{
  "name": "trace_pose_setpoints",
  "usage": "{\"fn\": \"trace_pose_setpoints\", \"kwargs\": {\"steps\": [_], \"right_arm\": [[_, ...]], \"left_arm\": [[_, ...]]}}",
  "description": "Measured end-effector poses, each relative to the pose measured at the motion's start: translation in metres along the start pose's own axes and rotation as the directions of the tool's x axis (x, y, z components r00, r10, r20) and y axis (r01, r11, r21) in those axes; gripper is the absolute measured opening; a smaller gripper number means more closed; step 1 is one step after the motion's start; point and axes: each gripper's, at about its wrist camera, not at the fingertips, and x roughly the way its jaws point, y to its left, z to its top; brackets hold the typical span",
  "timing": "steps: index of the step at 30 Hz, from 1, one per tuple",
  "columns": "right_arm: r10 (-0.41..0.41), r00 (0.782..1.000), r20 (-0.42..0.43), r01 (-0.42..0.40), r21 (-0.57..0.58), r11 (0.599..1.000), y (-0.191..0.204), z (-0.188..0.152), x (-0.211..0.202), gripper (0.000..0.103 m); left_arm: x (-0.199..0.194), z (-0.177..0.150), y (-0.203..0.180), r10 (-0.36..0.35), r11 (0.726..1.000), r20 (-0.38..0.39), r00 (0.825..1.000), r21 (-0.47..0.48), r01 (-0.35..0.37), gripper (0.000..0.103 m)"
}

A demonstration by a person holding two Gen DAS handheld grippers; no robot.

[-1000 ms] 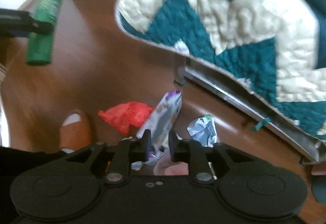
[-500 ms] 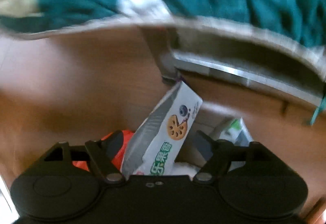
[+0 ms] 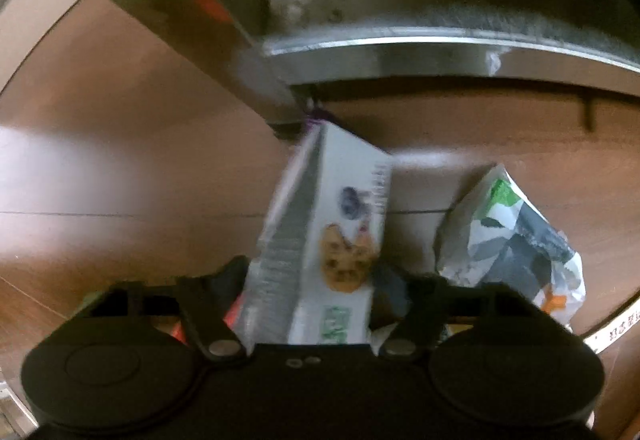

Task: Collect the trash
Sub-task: 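Close the left tool on the green tube while the right tool grasps the white snack wrapper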

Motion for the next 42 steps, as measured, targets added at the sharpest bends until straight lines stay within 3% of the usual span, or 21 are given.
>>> {"fn": "trace_pose_setpoints", "kwargs": {"steps": [4, 8, 10, 12, 14, 18, 21, 24, 31, 33, 35, 39, 42], "right_arm": [[0.008, 1.0, 0.005, -0.008, -0.028, 1.0, -0.003, 0.0, -0.004, 0.051], [0.005, 1.0, 0.01, -0.003, -0.101, 0.995, 0.001, -0.001, -0.012, 0.048], [0.001, 1.0, 0.017, 0.001, -0.132, 0.991, -0.002, -0.003, -0.025, 0.048], [0.007, 1.0, 0.024, -0.003, -0.141, 0.99, -0.006, -0.003, -0.03, 0.047], [0.015, 0.999, 0.034, -0.01, -0.149, 0.989, -0.006, 0.0, -0.035, 0.047], [0.025, 0.999, 0.038, -0.018, -0.163, 0.986, -0.013, 0.002, -0.046, 0.047], [0.027, 0.999, 0.04, -0.019, -0.17, 0.985, -0.013, 0.002, -0.051, 0.047], [0.027, 0.999, 0.041, -0.019, -0.173, 0.985, -0.017, 0.001, -0.053, 0.047], [0.015, 0.999, 0.043, -0.007, -0.179, 0.984, -0.016, 0.001, -0.056, 0.046], [0.015, 0.999, 0.044, -0.007, -0.182, 0.983, -0.017, -0.001, -0.053, 0.045], [0.003, 0.999, 0.049, 0.007, -0.196, 0.981, -0.015, -0.003, -0.055, 0.043], [-0.019, 0.998, 0.064, 0.035, -0.265, 0.963, -0.009, -0.01, -0.069, 0.037], [-0.031, 0.996, 0.087, 0.058, -0.335, 0.94, -0.004, -0.019, -0.09, 0.033]], "left_arm": [[0.026, -0.004, 0.012, 0.006, 1.0, -0.046, 0.999, -0.019, -0.007, 0.037], [0.058, -0.011, 0.023, -0.07, 0.994, -0.189, 0.98, -0.096, 0.052, 0.04], [0.071, -0.013, 0.028, -0.066, 0.989, -0.231, 0.971, -0.14, 0.034, 0.054], [0.084, -0.012, 0.035, -0.05, 0.979, -0.247, 0.968, -0.206, -0.002, 0.078], [0.103, -0.011, 0.041, -0.037, 0.959, -0.268, 0.963, -0.282, -0.041, 0.082], [0.151, -0.013, 0.046, 0.028, 0.91, -0.355, 0.934, -0.377, -0.171, 0.082], [0.176, -0.013, 0.043, 0.105, 0.887, -0.382, 0.918, -0.381, -0.26, 0.082], [0.194, -0.016, 0.039, 0.124, 0.874, -0.407, 0.905, -0.387, -0.294, 0.082], [0.216, -0.027, 0.022, 0.15, 0.912, -0.44, 0.886, -0.283, -0.295, 0.08], [0.217, -0.028, 0.019, 0.147, 0.923, -0.439, 0.886, -0.262, -0.283, 0.06], [0.22, -0.031, 0.015, 0.145, 0.927, -0.45, 0.881, -0.25, -0.28, 0.05], [0.215, -0.034, 0.012, 0.16, 0.94, -0.42, 0.893, -0.211, -0.268, 0.049], [0.198, -0.025, 0.011, 0.161, 0.948, -0.376, 0.913, -0.198, -0.249, 0.049]]}}
